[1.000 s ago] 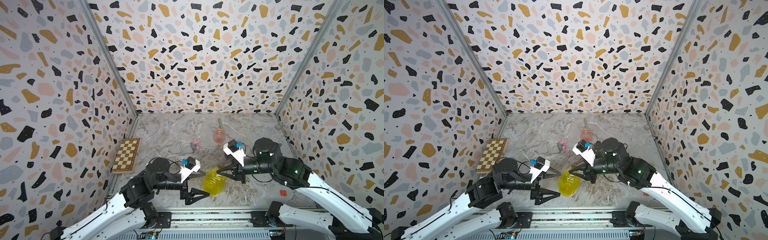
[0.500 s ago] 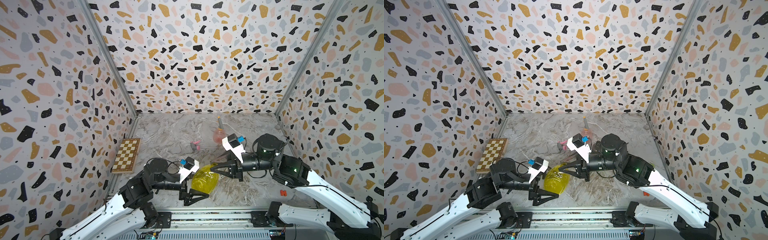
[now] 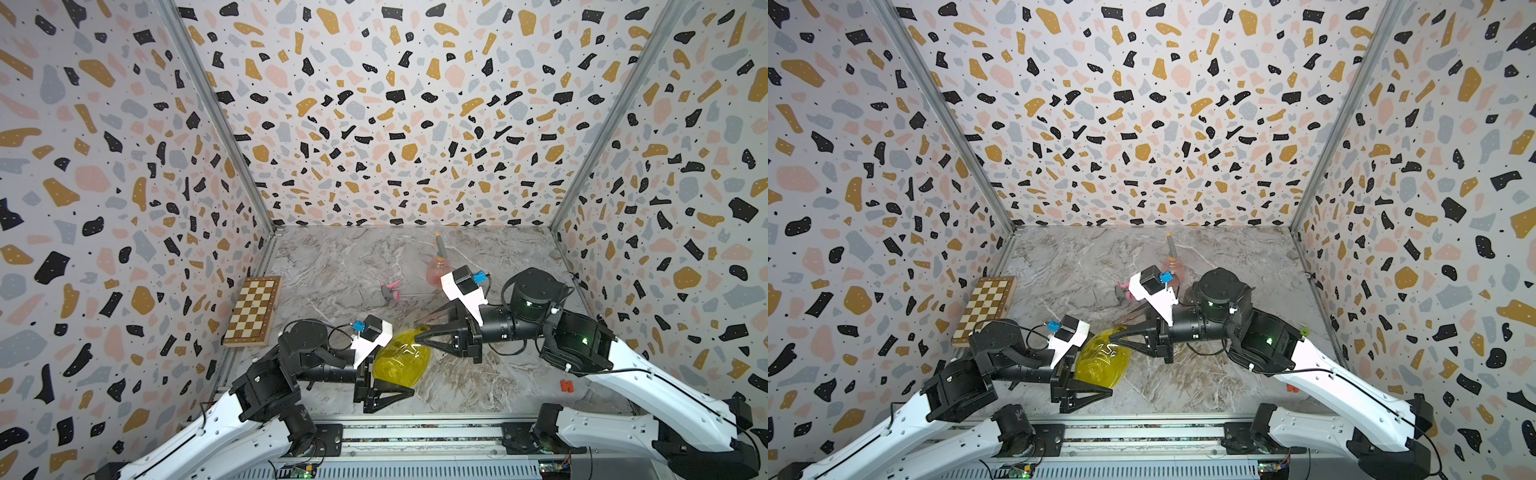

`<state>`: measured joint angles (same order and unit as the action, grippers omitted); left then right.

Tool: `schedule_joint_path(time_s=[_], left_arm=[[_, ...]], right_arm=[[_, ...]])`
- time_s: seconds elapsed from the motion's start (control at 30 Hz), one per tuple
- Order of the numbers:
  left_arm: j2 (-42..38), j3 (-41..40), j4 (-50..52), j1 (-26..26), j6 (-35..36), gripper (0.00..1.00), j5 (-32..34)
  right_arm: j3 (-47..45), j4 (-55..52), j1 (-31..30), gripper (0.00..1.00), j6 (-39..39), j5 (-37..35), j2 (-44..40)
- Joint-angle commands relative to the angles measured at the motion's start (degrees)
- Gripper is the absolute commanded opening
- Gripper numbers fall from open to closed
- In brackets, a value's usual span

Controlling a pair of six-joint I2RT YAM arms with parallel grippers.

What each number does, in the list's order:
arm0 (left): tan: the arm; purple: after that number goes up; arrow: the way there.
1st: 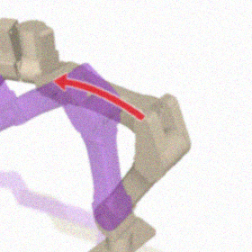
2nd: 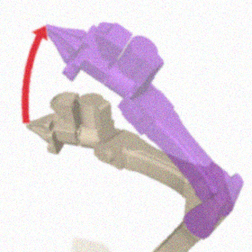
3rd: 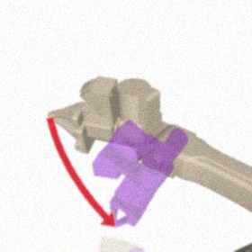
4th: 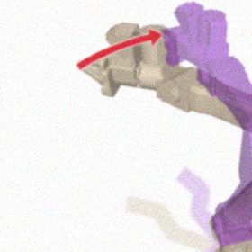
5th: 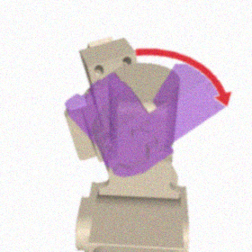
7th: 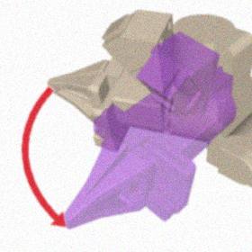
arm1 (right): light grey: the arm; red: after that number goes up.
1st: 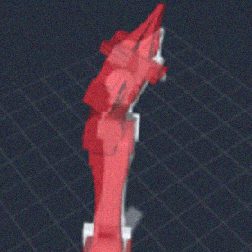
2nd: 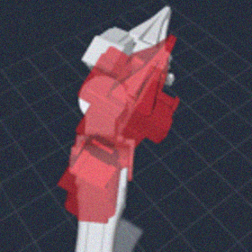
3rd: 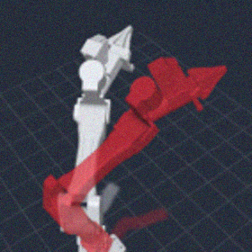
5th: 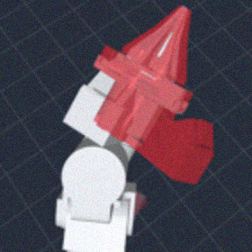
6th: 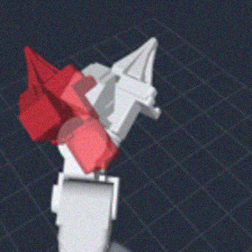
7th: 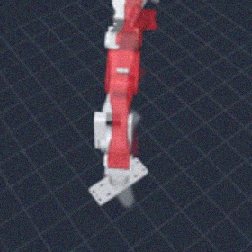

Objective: Attach spray nozzles to spray bottles
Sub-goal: Pick up the spray bottle from the center of the board, then pick up the spray nozzle from the center of the board.

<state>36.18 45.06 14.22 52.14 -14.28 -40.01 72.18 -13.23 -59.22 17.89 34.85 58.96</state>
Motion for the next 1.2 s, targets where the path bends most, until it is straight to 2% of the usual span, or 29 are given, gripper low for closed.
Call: schedule_joint_path(time_s=[0.0, 0.2, 0.23, 0.3, 0.37, 0.43, 0.53, 0.6, 0.63, 0.77, 0.87, 0.97, 1.17], left_arm=[[-0.5, 0.7, -2.2, -0.2, 0.3, 0.91, -1.3], [-0.9, 0.8, -1.6, -0.2, 0.4, 0.85, -1.2], [-1.0, 0.9, -1.5, -0.1, 0.3, 0.83, -1.3], [-1.2, 1.0, -1.3, -0.2, 0.5, 0.79, -1.1], [-1.3, 1.1, -1.2, -0.2, 0.7, 0.74, -0.8], [-1.5, 1.3, -0.9, -0.2, 0.7, 0.68, -0.6], [-1.9, 1.5, -0.2, -0.2, 0.9, 0.58, -0.1], [-2.4, 1.9, 0.6, -0.2, 1.2, 0.50, 0.5], [-2.7, 2.2, 1.2, -0.1, 1.4, 0.42, 1.0], [-5.3, 3.7, 2.9, -0.2, 1.4, 0.20, 5.2], [-7.3, 5.5, 4.4, -0.2, 0.3, 0.00, 12.0], [-8.4, 7.9, 6.9, -0.2, -0.7, 0.00, 20.2], [-9.5, 10.7, 10.9, -0.1, -1.0, 0.00, 26.9]], right_arm=[[1.6, 2.3, -0.2, 0.00, 0.4, -0.7, -1.0], [1.6, 2.4, -0.2, 0.01, 0.7, -1.5, -1.1], [1.6, 2.4, -0.2, 0.07, 0.8, -1.7, -1.1], [1.7, 2.4, -0.2, 0.25, 1.0, -2.7, -1.3], [1.8, 2.5, -0.2, 0.50, 1.2, -3.7, -1.6], [2.2, 2.2, -0.2, 0.61, 1.1, -5.5, -2.1], [2.6, 1.5, -0.2, 0.71, 1.3, -13.4, -3.9], [3.1, 0.1, 0.4, 0.73, 1.5, -19.1, -5.0], [3.7, -1.3, 1.6, 0.73, 1.8, -20.7, -4.8], [1.9, -3.1, 11.3, 0.71, 4.1, -14.2, -1.8], [-0.7, -3.5, 15.7, 0.71, 3.6, -11.9, 3.1], [-1.3, -4.8, 15.7, 0.69, 0.4, -12.6, 11.0], [2.7, -6.9, 14.2, 0.63, -6.2, -19.5, 30.3]])
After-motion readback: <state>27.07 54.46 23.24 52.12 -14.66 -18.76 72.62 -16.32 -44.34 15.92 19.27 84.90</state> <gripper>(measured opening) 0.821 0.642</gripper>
